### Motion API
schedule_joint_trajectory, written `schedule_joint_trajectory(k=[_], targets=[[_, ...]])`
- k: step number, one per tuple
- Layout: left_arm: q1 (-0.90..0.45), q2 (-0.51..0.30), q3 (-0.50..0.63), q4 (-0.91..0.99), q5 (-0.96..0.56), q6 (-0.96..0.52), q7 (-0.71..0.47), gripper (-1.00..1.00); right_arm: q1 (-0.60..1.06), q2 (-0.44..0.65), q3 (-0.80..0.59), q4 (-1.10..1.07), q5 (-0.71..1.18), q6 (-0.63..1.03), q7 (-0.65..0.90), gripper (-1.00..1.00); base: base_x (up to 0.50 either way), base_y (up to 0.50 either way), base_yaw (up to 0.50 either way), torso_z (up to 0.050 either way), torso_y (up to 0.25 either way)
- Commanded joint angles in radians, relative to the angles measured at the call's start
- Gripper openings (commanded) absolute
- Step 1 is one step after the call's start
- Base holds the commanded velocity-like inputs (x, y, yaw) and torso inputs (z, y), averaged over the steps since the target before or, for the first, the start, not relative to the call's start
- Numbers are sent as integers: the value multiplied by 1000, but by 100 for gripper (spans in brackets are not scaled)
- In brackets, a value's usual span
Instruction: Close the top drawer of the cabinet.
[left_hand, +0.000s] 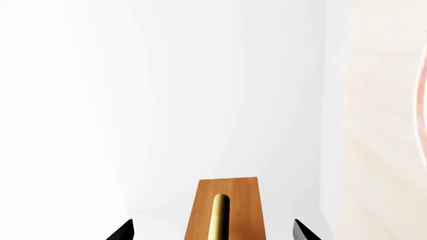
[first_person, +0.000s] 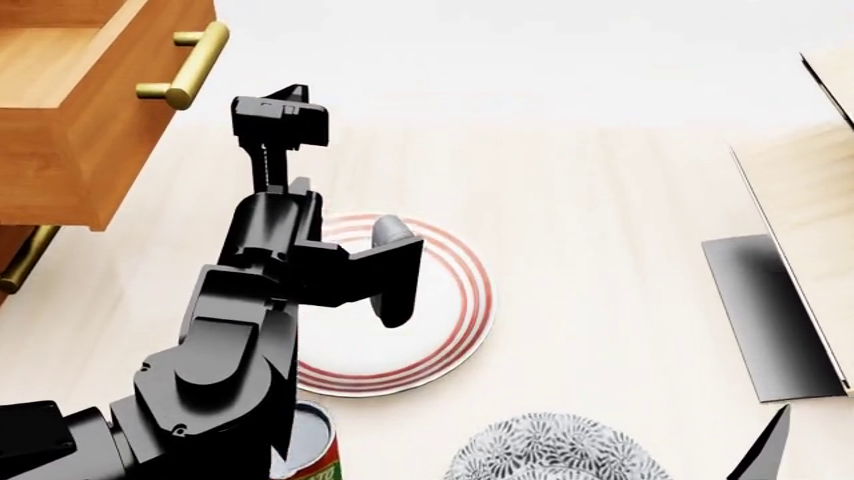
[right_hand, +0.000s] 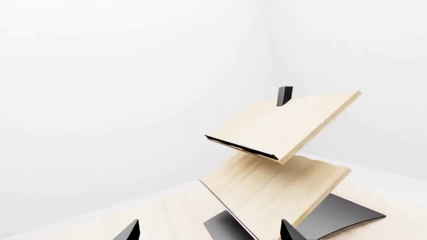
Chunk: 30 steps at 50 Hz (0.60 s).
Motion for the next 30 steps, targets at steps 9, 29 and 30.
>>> schedule_joint_trajectory(k=[9, 29, 30], targets=[[16, 0, -3, -23, -15, -2, -10, 100, 1, 9, -8, 3, -2, 2, 13, 100, 500, 0, 0, 0, 2], [31, 0, -33, -221, -398, -56, -244, 100, 2, 9, -8, -2, 7, -7, 28, 100, 75, 0, 0, 0, 0], [27, 0, -29, -225, -387, -64, -242, 100, 3, 11, -7, -2, 10, -6, 28, 100, 0, 0, 0, 0, 0]])
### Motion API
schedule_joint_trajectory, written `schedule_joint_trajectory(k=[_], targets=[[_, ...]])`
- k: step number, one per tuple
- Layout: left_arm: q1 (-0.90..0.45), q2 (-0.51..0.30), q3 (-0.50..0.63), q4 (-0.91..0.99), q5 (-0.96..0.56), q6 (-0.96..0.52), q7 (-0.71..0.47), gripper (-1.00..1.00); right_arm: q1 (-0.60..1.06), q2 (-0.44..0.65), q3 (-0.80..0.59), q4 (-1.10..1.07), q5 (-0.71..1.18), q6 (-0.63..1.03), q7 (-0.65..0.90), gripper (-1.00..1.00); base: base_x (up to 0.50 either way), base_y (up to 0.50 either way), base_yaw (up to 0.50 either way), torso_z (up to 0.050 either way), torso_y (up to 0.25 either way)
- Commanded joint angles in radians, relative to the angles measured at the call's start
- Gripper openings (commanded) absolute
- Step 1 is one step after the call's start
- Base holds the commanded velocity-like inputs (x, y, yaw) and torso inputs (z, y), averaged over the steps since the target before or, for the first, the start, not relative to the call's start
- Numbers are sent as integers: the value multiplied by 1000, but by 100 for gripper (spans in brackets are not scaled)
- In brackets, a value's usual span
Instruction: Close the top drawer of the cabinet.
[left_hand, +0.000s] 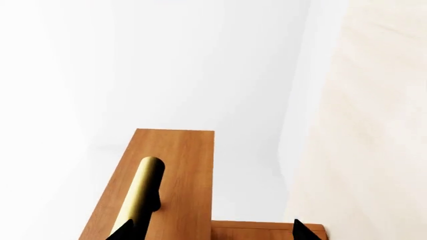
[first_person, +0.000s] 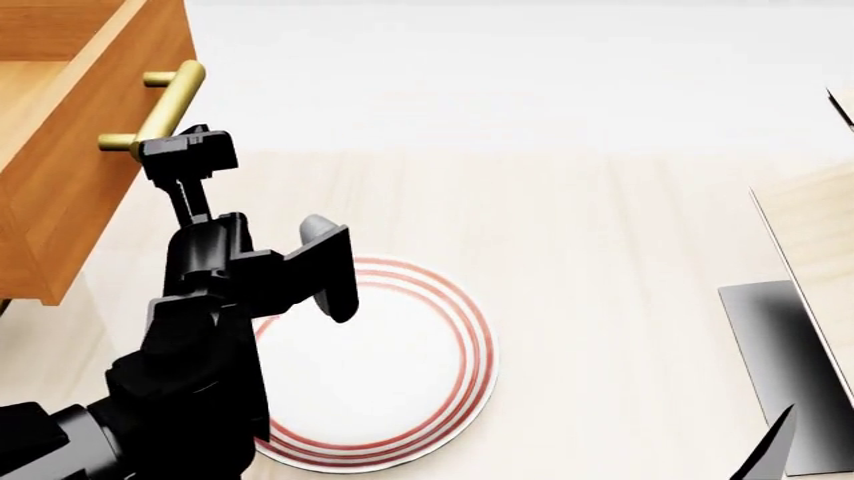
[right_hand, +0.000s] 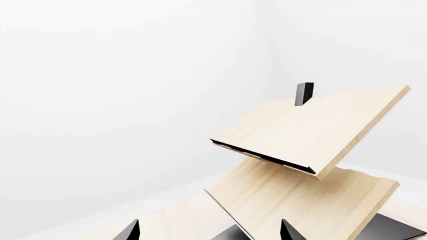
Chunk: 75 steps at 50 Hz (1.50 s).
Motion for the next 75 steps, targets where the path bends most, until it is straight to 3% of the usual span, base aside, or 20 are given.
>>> schedule_joint_trajectory(k=[1, 21, 24, 30, 38, 44, 53, 75], targets=[[6, 0, -1, -77, -90, -26, -64, 100, 2, 6, -1, -1, 6, 0, 6, 100, 0, 0, 0, 0, 0], [-13, -1, -16, -150, -108, -17, -118, 100, 1, 18, -4, 3, 15, -1, 8, 100, 0, 0, 0, 0, 0], [-17, -35, 18, -5, -84, -147, -165, 100, 2, 20, -8, 3, 14, 1, 9, 100, 0, 0, 0, 0, 0], [-19, -126, -19, 303, -102, -346, -234, 100, -7, 22, -6, -9, 18, 2, 15, 100, 0, 0, 0, 0, 0], [-6, -204, -30, 539, -122, -495, -263, 100, -10, 21, -8, -16, 21, 3, 24, 100, 0, 0, 0, 0, 0], [-2, -222, -70, 486, -138, -422, -238, 100, -8, 23, -18, -26, 17, 9, 31, 100, 0, 0, 0, 0, 0], [33, -189, -99, 231, -155, -231, -174, 100, -21, 26, -3, -27, 28, -5, 31, 100, 0, 0, 0, 0, 0], [35, -345, -158, 359, -188, -340, -204, 100, -22, 40, -3, -33, 36, -2, 40, 100, 0, 0, 0, 0, 0]])
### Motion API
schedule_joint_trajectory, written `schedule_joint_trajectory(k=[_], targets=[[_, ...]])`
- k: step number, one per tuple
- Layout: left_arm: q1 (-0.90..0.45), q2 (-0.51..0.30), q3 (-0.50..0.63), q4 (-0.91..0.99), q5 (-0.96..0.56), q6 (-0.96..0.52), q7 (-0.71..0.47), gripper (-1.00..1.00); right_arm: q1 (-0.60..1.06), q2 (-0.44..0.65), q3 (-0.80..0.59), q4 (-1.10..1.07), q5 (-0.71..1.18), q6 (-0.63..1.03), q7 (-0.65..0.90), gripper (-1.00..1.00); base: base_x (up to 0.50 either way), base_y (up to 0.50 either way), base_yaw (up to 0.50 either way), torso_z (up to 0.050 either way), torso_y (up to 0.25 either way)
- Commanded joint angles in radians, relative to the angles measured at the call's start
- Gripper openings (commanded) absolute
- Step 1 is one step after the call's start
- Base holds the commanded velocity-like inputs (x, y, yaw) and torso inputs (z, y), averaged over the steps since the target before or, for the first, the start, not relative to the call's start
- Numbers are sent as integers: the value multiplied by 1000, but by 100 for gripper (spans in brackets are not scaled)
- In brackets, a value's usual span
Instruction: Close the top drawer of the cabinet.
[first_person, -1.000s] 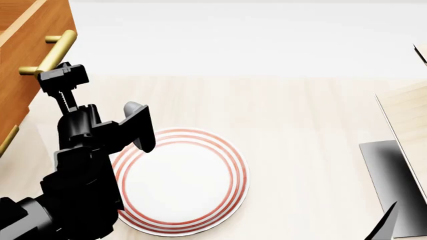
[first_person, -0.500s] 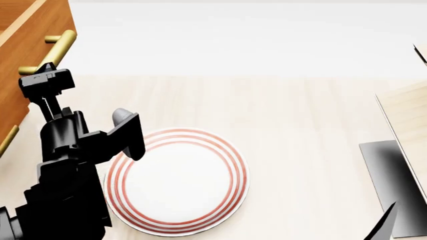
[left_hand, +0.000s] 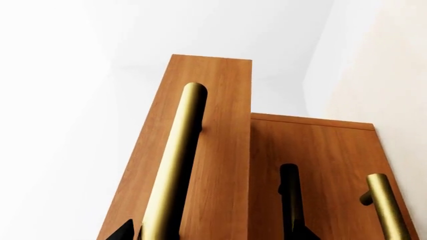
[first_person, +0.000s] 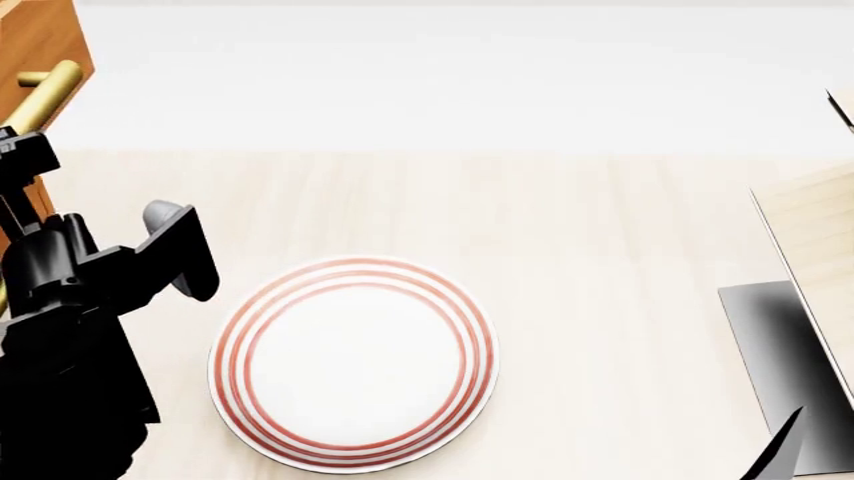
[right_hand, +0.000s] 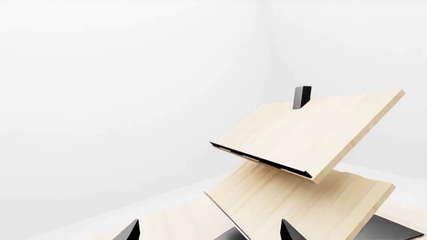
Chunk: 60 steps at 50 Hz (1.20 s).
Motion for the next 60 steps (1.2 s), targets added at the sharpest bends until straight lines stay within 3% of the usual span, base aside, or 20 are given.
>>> schedule_joint_trajectory(k=[1, 32, 44, 48, 49, 60], targets=[[25, -81, -41, 56, -84, -36, 7, 100, 0, 6, -2, -5, 4, 3, 6, 100, 0, 0, 0, 0, 0], [88, -260, -188, 226, -144, -110, -65, 100, 16, 18, -18, 21, 2, -5, 7, 100, 0, 0, 0, 0, 0], [148, -389, -369, 411, -218, -181, -139, 100, 13, 24, -17, 18, 8, -6, 10, 100, 0, 0, 0, 0, 0], [156, -396, -391, 423, -227, -183, -147, 100, 13, 26, -18, 17, 9, -6, 11, 100, 0, 0, 0, 0, 0], [186, -419, -469, 447, -254, -175, -168, 100, 15, 27, -20, 17, 7, -5, 12, 100, 0, 0, 0, 0, 0], [285, -458, -715, 502, -362, -76, -187, 100, 15, 31, -21, 17, 11, -6, 14, 100, 0, 0, 0, 0, 0]])
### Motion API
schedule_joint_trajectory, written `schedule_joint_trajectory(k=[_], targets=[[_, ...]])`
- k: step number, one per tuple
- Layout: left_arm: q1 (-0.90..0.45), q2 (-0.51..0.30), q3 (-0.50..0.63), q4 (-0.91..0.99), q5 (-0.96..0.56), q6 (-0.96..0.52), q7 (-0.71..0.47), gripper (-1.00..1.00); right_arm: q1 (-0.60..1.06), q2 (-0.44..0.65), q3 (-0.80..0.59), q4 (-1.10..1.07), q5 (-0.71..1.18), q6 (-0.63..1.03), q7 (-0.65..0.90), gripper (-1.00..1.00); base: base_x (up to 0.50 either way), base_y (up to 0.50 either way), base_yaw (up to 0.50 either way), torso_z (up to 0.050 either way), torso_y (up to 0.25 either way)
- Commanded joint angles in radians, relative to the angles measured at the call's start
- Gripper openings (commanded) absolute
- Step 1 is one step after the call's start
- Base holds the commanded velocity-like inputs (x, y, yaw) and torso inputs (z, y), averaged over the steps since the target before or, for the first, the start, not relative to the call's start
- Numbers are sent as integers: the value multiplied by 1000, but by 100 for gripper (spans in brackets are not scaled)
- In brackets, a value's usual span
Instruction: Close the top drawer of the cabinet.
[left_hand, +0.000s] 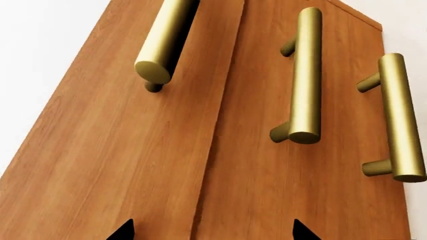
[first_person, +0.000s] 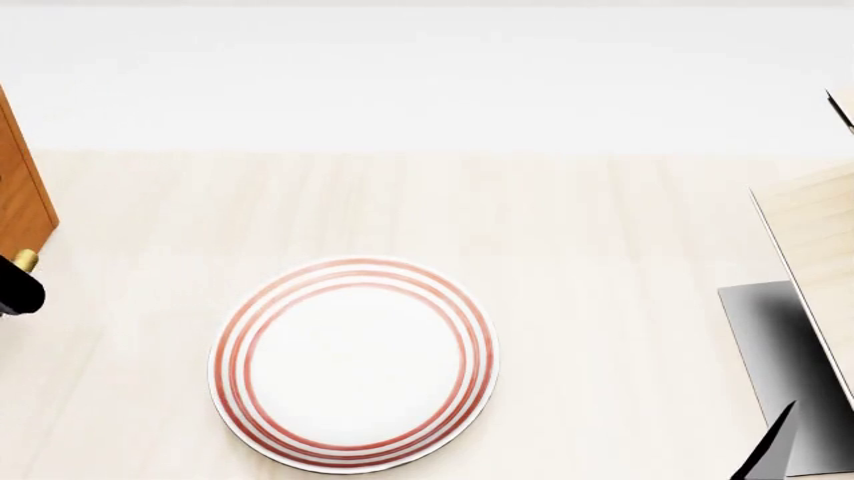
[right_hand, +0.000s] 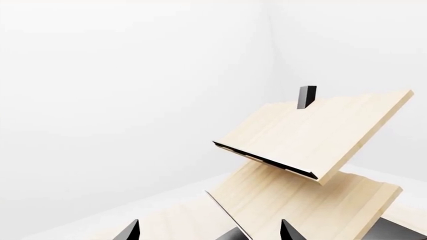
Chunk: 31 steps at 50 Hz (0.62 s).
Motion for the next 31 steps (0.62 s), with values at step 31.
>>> schedule_joint_trajectory(k=[31], targets=[[219, -188, -457, 220, -225, 15, -126, 100, 7, 14, -16, 5, 5, -1, 8, 100, 0, 0, 0, 0, 0]])
